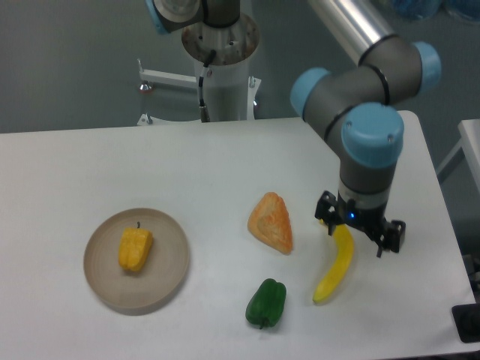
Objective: Pick up the yellow pepper from the plate
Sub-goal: 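Move the open gripper over the yellow pepper on the plate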
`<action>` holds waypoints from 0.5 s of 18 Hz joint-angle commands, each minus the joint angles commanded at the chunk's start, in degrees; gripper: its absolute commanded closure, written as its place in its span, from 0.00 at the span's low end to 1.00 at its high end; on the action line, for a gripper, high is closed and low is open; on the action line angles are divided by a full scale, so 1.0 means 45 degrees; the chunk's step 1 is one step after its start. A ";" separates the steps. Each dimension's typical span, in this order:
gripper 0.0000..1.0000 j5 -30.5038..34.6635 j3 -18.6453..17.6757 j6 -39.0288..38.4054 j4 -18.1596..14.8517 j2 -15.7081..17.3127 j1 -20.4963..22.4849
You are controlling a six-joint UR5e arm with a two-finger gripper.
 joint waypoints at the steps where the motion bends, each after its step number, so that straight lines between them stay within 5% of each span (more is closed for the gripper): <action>1: 0.00 -0.0099 -0.0235 -0.0312 0.0000 0.0196 -0.0019; 9: 0.00 -0.0666 -0.2442 -0.4019 -0.1016 0.1524 -0.1599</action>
